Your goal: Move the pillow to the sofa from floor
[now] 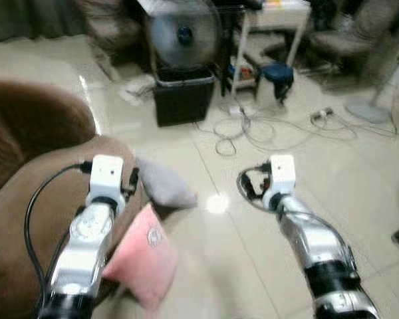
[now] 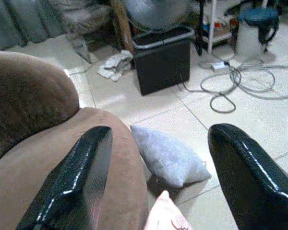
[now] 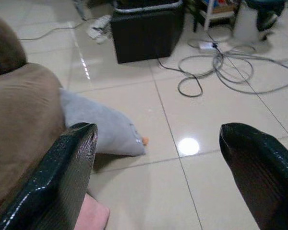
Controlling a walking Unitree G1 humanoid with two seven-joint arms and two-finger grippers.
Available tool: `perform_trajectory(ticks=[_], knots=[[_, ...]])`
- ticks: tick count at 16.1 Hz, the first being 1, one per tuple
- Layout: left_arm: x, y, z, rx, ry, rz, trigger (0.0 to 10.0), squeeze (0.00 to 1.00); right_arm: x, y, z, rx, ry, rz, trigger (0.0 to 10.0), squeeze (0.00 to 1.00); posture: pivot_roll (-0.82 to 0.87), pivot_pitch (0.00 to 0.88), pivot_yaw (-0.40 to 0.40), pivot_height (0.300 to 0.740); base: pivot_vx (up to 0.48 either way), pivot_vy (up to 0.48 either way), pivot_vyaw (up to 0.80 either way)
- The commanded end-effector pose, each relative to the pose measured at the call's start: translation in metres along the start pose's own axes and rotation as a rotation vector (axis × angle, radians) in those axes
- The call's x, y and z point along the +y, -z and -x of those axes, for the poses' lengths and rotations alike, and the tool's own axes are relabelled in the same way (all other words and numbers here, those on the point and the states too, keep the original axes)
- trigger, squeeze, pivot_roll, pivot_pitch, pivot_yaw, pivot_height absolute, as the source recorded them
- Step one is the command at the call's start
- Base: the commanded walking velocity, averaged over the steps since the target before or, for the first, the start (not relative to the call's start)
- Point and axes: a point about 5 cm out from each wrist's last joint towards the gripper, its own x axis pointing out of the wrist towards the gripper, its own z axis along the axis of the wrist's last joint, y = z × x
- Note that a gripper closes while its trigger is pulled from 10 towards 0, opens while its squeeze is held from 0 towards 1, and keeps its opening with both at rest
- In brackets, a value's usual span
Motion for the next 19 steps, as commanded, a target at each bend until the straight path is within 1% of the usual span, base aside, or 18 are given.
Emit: perform_trajectory(ticks=[1, 12, 15, 19], knots=[[0.0051, 0.0045, 0.0017, 0.018, -0.012, -0.017, 10.0, 0.0, 0.0024, 0.0052, 0.0002, 0.019, -0.006, -0.02, 10.0, 0.0, 0.04, 0.0, 0.013, 0.74, 0.0, 0.349, 0.0], [0.0049, 0.0043, 0.0008, 0.016, -0.013, -0.022, 10.0, 0.0, 0.0015, 0.0047, -0.0011, 0.018, -0.006, -0.022, 10.0, 0.0, 0.05, 0.0, 0.01, 0.74, 0.0, 0.355, 0.0], [0.0049, 0.0044, 0.0007, 0.016, -0.013, -0.023, 10.0, 0.0, 0.0016, 0.0047, -0.0012, 0.019, -0.009, -0.023, 10.0, 0.0, 0.04, 0.0, 0.009, 0.74, 0.0, 0.358, -0.59], [0.0042, 0.0045, 0.0006, 0.015, -0.012, -0.023, 10.0, 0.0, 0.0011, 0.0042, -0.0011, 0.017, -0.007, -0.019, 10.0, 0.0, 0.04, 0.0, 0.008, 0.74, 0.0, 0.356, 0.0]])
